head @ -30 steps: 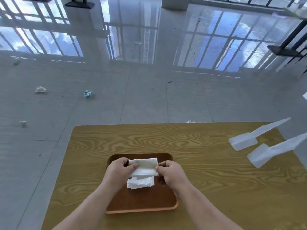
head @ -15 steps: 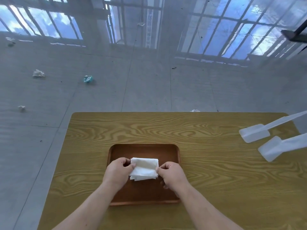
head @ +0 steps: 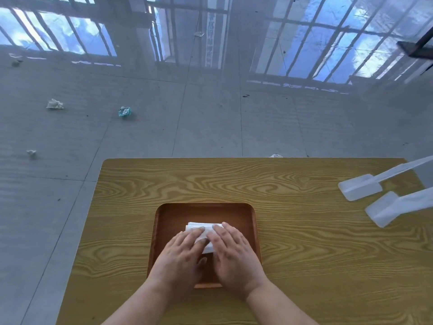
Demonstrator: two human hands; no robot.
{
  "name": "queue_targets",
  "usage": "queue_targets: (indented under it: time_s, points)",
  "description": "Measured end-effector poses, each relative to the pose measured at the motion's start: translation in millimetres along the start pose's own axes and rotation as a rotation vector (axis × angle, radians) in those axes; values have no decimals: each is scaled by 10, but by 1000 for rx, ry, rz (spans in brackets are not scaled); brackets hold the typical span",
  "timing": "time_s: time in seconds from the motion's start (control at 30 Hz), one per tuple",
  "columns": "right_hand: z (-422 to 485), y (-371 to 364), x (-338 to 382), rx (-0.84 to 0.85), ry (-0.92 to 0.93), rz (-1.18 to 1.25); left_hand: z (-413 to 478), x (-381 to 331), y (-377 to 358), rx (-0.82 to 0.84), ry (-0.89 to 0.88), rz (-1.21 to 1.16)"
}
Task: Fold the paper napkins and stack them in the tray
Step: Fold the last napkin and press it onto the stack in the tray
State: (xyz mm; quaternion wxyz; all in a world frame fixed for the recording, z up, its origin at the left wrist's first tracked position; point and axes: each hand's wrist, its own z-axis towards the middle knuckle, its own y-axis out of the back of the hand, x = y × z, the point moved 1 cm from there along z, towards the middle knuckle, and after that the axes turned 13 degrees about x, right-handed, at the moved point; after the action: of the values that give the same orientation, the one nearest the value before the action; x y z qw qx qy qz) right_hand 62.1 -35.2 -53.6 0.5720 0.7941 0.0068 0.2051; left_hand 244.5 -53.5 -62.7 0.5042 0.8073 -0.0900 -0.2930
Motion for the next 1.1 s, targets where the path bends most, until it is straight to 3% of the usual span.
queue_targets:
  time_s: [0.1, 0.23, 0.5, 0.77, 1.1]
  points:
    - [6, -72, 30, 177, -57, -107, 3, -17, -61, 102, 37, 96]
    - [37, -239, -40, 408, -79, 27, 25, 19, -223, 201, 82, 13]
    - [77, -232, -45, 510, -115, 86, 86, 65, -331, 309, 126, 1]
    - [106, -107, -29, 545, -121, 96, 134, 38, -229, 330, 110, -3]
    - [-34, 358, -55, 355, -115, 130, 158, -108, 226, 218, 78, 62]
